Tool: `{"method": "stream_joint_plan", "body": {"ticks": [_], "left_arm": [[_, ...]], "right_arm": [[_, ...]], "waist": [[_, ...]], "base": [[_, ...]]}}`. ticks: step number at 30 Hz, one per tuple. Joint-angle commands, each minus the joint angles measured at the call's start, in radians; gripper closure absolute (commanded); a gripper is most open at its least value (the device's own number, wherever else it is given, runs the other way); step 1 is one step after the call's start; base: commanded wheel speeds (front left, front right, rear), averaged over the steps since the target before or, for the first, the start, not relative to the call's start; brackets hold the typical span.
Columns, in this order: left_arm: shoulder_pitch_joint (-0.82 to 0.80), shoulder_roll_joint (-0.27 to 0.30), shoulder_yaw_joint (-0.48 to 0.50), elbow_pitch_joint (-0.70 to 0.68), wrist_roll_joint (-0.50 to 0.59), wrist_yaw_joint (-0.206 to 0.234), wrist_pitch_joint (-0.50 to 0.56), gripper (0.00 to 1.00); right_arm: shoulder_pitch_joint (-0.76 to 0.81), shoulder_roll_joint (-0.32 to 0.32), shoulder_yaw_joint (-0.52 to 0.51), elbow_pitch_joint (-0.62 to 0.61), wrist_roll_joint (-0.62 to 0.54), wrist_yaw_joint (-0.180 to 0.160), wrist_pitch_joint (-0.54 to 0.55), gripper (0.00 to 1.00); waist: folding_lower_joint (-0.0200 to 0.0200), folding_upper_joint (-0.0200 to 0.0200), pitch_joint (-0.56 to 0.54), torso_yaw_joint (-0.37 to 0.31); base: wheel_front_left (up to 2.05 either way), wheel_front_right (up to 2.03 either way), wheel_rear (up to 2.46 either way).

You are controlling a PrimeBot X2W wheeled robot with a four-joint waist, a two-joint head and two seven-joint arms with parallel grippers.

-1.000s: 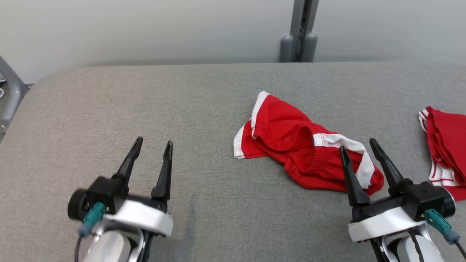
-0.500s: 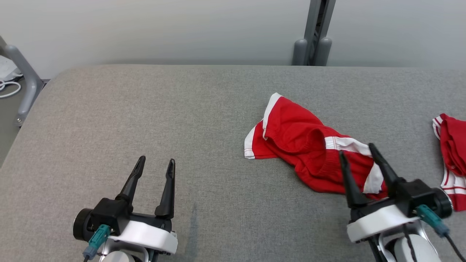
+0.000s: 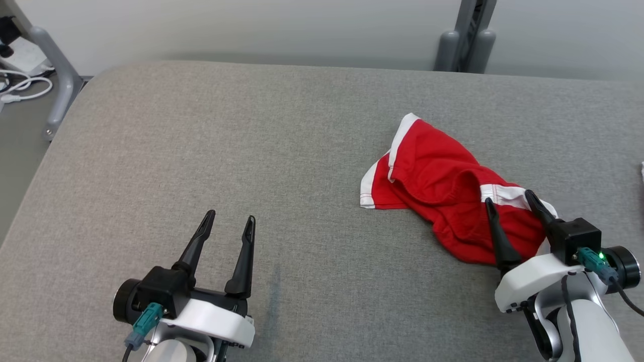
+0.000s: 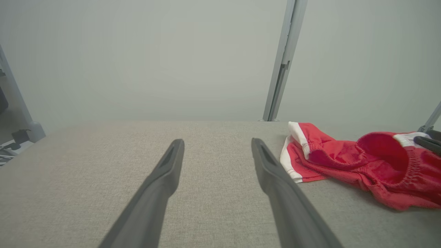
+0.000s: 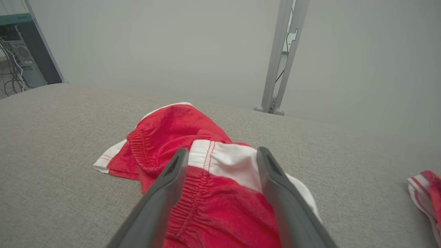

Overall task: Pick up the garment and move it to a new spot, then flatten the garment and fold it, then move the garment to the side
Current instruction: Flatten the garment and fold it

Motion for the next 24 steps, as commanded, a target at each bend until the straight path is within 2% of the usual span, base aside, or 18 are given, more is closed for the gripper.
{"method": "stream_joint_plan", "body": {"ticks": [1,11,12,13,18,24], "left_arm": [[-0.019,0.003,0.002,0.001,0.006,-0.003,-0.003,0.0],[-0.036,0.001,-0.02,0.0,-0.021,0.008,-0.003,0.0],[-0.037,0.001,-0.022,0.001,-0.02,0.01,-0.003,0.0],[-0.037,0.001,-0.023,0.002,-0.021,0.01,-0.003,0.0],[-0.029,0.001,-0.02,0.01,-0.018,0.014,-0.003,0.0],[-0.011,0.001,-0.017,0.008,-0.015,0.017,-0.003,0.0]], "right_arm": [[-0.01,-0.005,-0.002,0.006,-0.001,-0.001,0.006,0.0],[-0.049,-0.005,-0.019,0.091,-0.013,-0.001,0.031,0.0],[-0.051,-0.005,-0.025,0.098,-0.007,-0.001,0.032,0.55],[-0.054,-0.005,-0.029,0.101,-0.007,-0.001,0.022,1.0],[-0.07,-0.005,-0.026,0.09,0.015,-0.001,-0.028,1.0],[-0.086,-0.006,-0.029,-0.001,0.027,-0.001,-0.07,1.0]], "waist": [[0.0,0.0,0.009,0.009],[0.0,0.0,0.031,0.035],[0.0,0.0,0.031,0.036],[0.0,0.0,0.03,0.037],[0.0,0.0,0.01,0.028],[0.0,0.0,-0.025,0.003]], "base": [[0.0,0.0,0.0],[0.0,0.0,0.0],[0.0,0.0,0.0],[0.0,0.0,0.0],[0.0,0.0,0.0],[0.0,0.0,0.0]]}}
